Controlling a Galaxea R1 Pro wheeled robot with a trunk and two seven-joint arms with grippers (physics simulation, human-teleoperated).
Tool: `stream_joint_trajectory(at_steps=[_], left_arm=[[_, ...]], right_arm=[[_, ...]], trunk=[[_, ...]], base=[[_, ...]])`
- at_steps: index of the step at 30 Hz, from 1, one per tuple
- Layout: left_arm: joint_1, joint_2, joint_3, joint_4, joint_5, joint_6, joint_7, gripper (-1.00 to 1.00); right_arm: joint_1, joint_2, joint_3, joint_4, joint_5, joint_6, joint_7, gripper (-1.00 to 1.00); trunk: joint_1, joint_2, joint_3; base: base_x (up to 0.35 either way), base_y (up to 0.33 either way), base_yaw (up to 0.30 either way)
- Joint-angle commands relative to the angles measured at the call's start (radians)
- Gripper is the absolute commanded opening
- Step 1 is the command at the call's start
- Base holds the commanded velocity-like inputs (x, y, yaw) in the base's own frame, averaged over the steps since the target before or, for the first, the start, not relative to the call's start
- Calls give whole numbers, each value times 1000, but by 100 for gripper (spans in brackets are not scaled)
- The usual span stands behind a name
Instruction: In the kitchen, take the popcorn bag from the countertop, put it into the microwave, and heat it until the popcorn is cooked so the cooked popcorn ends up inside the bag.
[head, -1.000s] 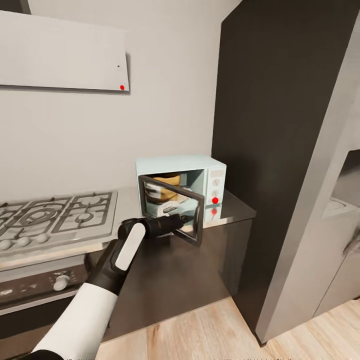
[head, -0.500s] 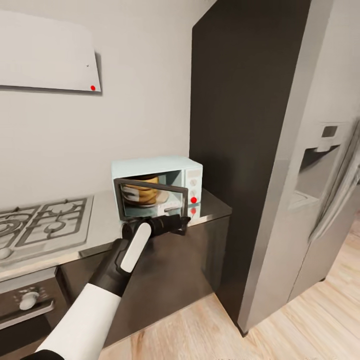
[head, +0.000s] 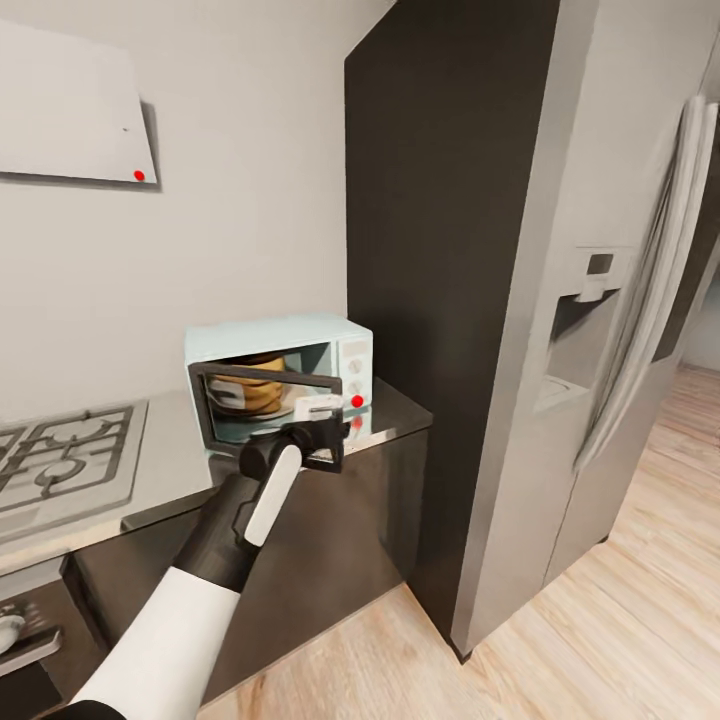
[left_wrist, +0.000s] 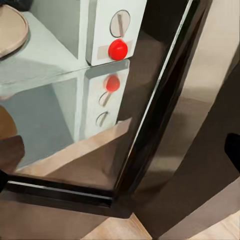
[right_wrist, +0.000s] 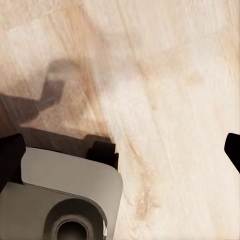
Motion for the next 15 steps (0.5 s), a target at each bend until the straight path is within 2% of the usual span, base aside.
stream_joint_trajectory(at_steps=[1,8,15], left_arm=[[-1,2,-1,-1,10,2,11,100],[-1,2,0,-8,11,5,61,100],[-1,3,0,-6,14,4,61,100]], right_arm=[[-1,-1,-8,2,7,-3,2,100],[-1,-1,-8,2,7,7,2,100],[-1,0,-8,2,7,8,2,100]], trunk=[[0,-1,-1],[0,-1,-1],[0,-1,-1]], base=[[0,0,-4],[15,0,0],[287,0,0]])
